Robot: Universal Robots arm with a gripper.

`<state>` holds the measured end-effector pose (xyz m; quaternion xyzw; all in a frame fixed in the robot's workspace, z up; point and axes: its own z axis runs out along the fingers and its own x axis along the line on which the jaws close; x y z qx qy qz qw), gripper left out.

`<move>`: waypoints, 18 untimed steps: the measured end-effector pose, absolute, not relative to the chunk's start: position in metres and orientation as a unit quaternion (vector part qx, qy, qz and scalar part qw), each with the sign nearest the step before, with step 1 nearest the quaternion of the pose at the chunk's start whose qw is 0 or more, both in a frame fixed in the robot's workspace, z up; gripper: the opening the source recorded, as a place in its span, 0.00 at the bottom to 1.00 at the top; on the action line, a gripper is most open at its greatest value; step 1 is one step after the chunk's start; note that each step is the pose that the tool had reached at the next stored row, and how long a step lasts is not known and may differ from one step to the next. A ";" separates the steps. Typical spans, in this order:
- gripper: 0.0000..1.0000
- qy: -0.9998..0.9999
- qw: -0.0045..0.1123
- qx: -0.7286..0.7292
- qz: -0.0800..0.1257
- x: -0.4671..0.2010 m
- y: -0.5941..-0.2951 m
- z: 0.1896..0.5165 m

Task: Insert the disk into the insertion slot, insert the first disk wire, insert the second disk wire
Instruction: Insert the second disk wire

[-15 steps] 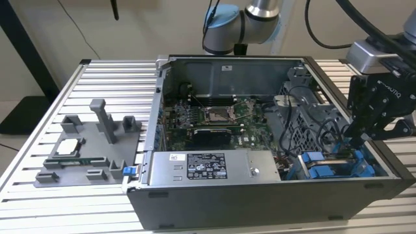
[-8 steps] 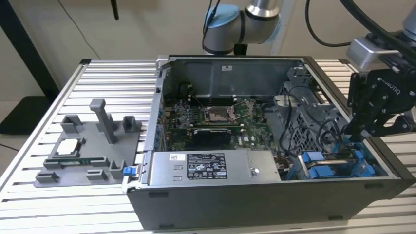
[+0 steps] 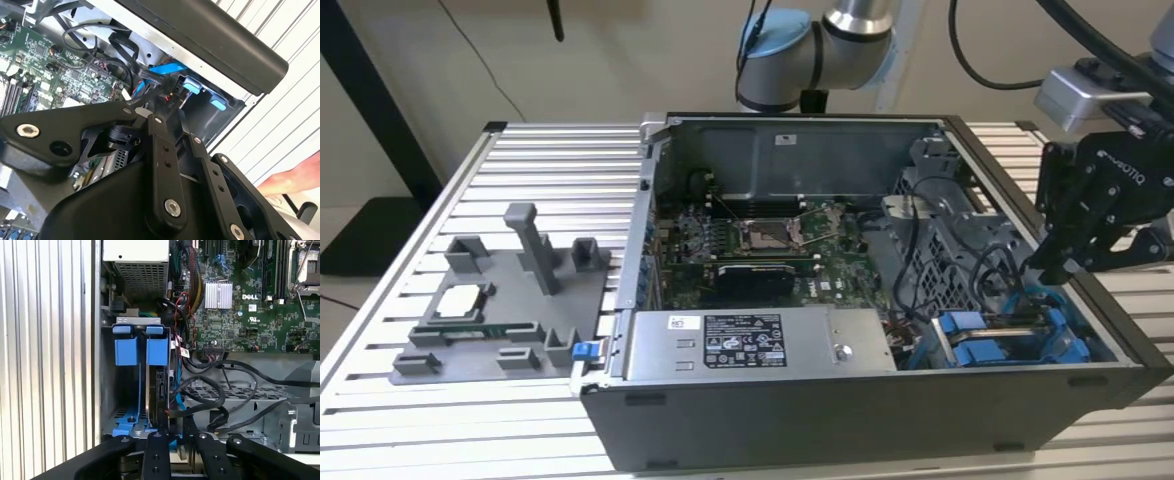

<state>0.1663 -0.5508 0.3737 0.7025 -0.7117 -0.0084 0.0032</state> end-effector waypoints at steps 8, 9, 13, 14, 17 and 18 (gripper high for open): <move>1.00 -0.712 0.003 0.702 -0.009 0.167 -0.550 0.374; 1.00 -0.712 0.003 0.702 -0.009 0.167 -0.550 0.374; 1.00 -0.712 0.003 0.702 -0.009 0.169 -0.550 0.375; 1.00 -0.712 0.003 0.702 -0.009 0.170 -0.549 0.375; 1.00 -0.712 0.003 0.702 -0.009 0.172 -0.548 0.375; 1.00 -0.712 0.003 0.702 -0.009 0.173 -0.547 0.375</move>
